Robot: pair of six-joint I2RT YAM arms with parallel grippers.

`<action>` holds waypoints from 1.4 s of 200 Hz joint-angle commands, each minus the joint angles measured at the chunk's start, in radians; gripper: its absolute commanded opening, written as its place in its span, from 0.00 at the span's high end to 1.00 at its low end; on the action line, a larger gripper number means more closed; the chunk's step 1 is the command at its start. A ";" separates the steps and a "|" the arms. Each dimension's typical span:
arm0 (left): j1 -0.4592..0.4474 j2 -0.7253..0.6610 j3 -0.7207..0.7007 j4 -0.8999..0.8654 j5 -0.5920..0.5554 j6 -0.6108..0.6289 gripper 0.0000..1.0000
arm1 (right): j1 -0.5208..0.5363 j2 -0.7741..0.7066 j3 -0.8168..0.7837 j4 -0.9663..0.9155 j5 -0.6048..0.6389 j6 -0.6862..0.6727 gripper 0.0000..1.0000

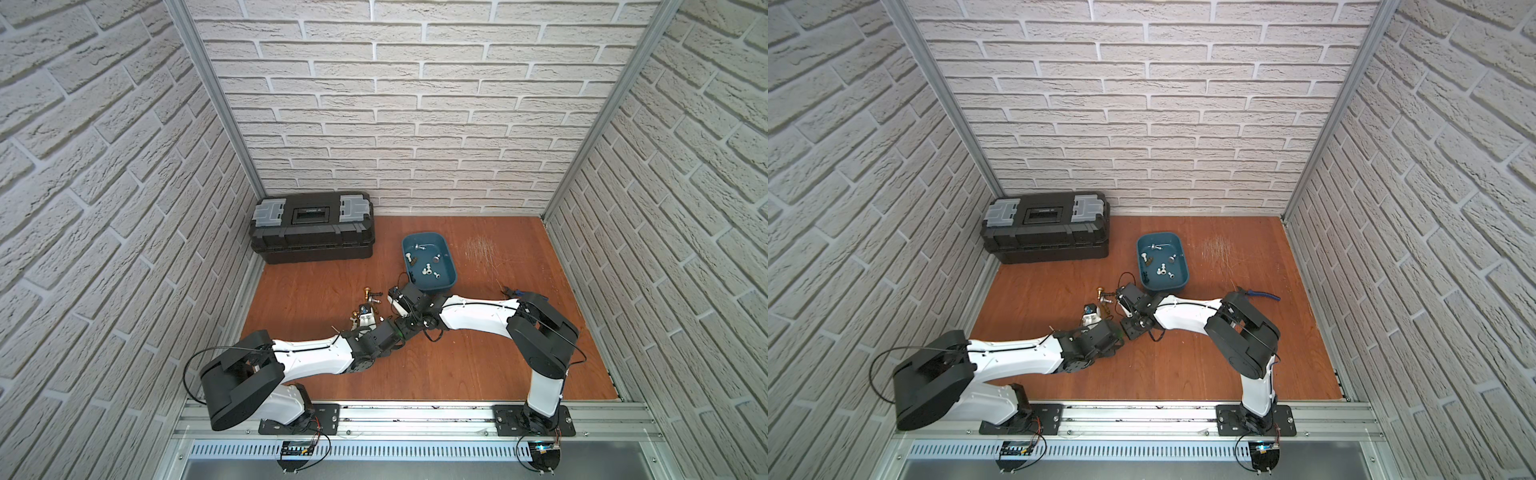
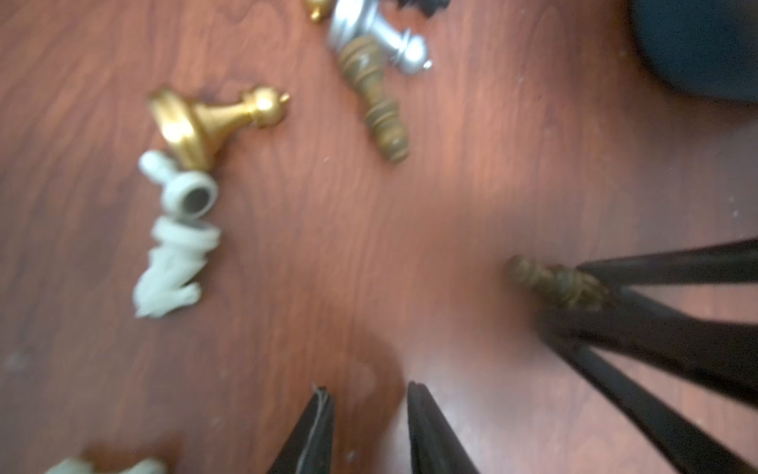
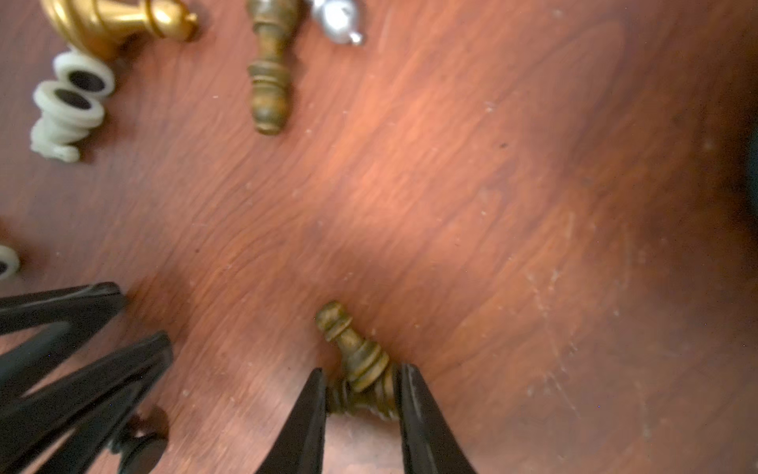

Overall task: Put the chess pieces into the storage box
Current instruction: Adjust the chess piece at the center of the board.

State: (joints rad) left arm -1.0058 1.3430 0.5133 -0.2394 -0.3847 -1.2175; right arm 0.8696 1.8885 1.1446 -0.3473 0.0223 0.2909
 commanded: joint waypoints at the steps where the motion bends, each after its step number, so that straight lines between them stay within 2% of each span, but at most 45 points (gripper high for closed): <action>1: 0.024 -0.060 -0.081 -0.193 0.089 -0.031 0.64 | 0.050 0.067 -0.040 -0.177 -0.001 -0.060 0.98; 26: 0.046 -0.176 -0.118 -0.189 0.093 -0.034 0.62 | 0.069 0.025 -0.070 -0.145 -0.049 -0.087 0.98; 62: 0.063 -0.268 -0.125 -0.121 0.105 -0.001 0.57 | 0.037 0.001 -0.141 0.044 -0.275 -0.090 0.98; 86: 0.076 -0.267 -0.102 -0.091 0.118 0.037 0.53 | 0.024 0.039 -0.120 0.058 -0.337 -0.091 0.98; 121: 0.108 -0.181 -0.051 -0.034 0.161 0.100 0.53 | -0.001 0.051 -0.131 0.083 -0.421 -0.099 0.98; 154: 0.110 -0.035 0.032 -0.013 0.195 0.162 0.56 | -0.007 0.055 -0.134 0.091 -0.441 -0.102 0.98; 179: 0.110 0.038 0.046 -0.005 0.219 0.157 0.61 | -0.013 0.061 -0.131 0.087 -0.428 -0.090 0.98; 223: 0.110 -0.002 -0.016 0.005 0.227 0.112 0.63 | -0.035 0.052 -0.149 0.100 -0.424 -0.072 0.98; 280: 0.099 -0.041 -0.025 -0.027 0.266 0.122 0.62 | -0.044 0.066 -0.141 0.089 -0.402 -0.055 0.98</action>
State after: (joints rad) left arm -0.8940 1.3025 0.5129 -0.2024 -0.1654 -1.0958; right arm 0.8303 1.8931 1.0431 -0.1379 -0.4427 0.2123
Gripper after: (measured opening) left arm 0.379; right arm 0.302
